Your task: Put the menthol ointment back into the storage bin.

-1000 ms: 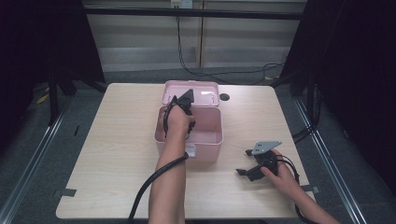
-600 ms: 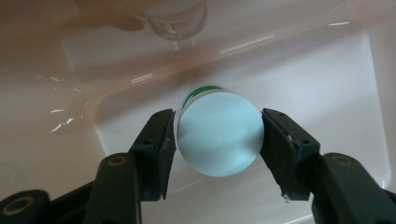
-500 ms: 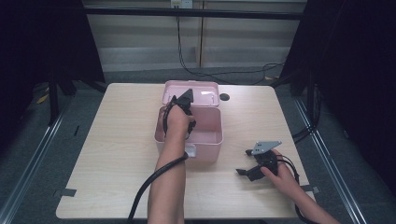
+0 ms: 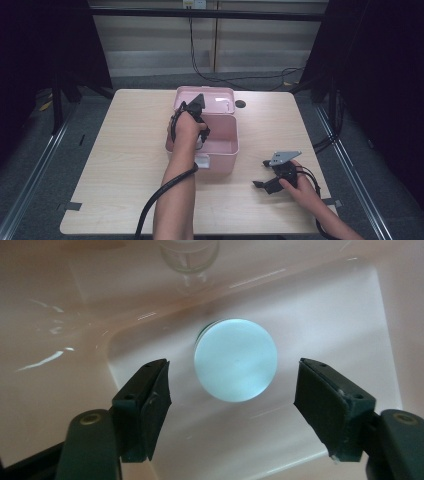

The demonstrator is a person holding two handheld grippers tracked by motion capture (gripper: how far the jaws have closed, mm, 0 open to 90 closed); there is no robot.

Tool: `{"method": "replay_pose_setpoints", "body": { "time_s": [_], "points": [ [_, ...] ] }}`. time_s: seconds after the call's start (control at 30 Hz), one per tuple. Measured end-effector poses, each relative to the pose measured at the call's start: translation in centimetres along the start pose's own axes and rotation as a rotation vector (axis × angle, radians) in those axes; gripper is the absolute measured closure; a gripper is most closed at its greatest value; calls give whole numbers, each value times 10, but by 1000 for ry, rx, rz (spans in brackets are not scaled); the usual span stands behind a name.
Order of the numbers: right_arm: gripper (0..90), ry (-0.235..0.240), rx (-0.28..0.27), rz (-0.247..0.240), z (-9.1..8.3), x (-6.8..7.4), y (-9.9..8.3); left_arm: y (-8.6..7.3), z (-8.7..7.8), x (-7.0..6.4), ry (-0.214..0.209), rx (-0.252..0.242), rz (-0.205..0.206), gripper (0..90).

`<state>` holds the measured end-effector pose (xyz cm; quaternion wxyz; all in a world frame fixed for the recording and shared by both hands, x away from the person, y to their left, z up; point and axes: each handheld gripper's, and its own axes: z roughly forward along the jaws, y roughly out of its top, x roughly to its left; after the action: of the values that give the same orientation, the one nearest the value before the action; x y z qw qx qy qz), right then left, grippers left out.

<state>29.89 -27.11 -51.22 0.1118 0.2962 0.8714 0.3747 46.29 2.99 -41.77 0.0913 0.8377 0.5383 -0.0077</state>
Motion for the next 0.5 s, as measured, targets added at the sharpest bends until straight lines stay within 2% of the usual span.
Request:
{"method": "replay_pose_setpoints", "body": {
  "time_s": [0.3,0.5],
  "points": [
    [96,2,0,1,0,0,0,-5,-11,3,-17,2,7,231],
    [96,2,0,2,0,0,0,-7,-20,2,-29,-16,13,209]
  ]
}}
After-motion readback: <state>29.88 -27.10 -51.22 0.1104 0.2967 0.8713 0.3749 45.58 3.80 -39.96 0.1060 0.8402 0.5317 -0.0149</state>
